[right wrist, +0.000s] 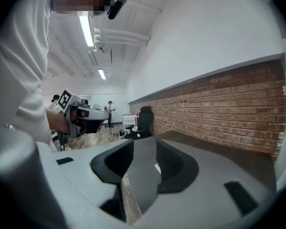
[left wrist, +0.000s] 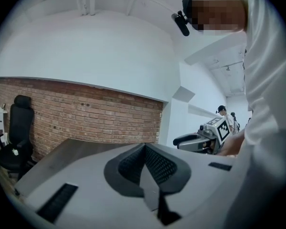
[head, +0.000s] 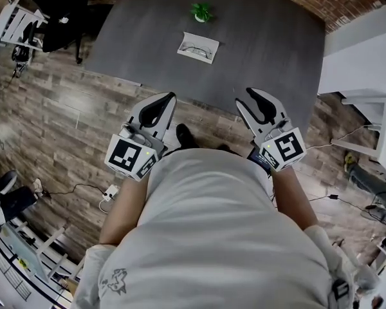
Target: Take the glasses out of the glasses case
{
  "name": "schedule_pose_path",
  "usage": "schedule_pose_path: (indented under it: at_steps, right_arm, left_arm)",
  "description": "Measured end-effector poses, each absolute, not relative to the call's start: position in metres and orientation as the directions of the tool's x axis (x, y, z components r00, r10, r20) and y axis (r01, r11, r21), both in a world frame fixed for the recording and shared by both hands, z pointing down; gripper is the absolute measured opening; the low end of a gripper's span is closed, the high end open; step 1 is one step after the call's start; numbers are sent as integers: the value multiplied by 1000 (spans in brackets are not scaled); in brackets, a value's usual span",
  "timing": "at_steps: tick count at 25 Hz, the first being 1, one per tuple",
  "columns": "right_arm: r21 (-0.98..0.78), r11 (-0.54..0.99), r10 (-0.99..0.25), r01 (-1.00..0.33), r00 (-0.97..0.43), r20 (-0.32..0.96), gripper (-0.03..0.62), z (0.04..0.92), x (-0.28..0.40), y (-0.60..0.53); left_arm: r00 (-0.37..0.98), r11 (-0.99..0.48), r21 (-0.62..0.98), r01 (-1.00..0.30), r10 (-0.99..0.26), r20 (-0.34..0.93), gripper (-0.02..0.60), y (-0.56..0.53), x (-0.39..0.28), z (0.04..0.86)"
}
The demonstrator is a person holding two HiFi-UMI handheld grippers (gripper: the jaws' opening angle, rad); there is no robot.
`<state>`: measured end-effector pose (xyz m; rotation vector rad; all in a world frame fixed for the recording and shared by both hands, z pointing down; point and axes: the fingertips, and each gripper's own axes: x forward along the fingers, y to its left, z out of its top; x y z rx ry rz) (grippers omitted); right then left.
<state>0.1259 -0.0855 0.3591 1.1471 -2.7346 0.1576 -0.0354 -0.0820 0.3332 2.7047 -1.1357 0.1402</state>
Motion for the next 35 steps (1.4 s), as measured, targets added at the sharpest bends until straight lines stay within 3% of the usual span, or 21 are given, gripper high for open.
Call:
schedule_pose_path:
  at_steps: [14, 29, 35]
  right_arm:
    - [-8, 722, -667, -692, -699, 258, 156, 367, 12, -115]
    - [11, 748, -640, -663, -717, 277, 155, 374, 5, -175]
    - [3, 771, -594, -636, -718, 364, 152, 404, 18, -215]
  left_arm:
    - [708, -680, 203, -705, -693, 138, 11, -110, -134, 345]
    - [695, -663, 213, -718, -701, 161, 11, -150, -145, 351]
    - [676, -633, 244, -735, -710, 196, 11, -175, -136, 366]
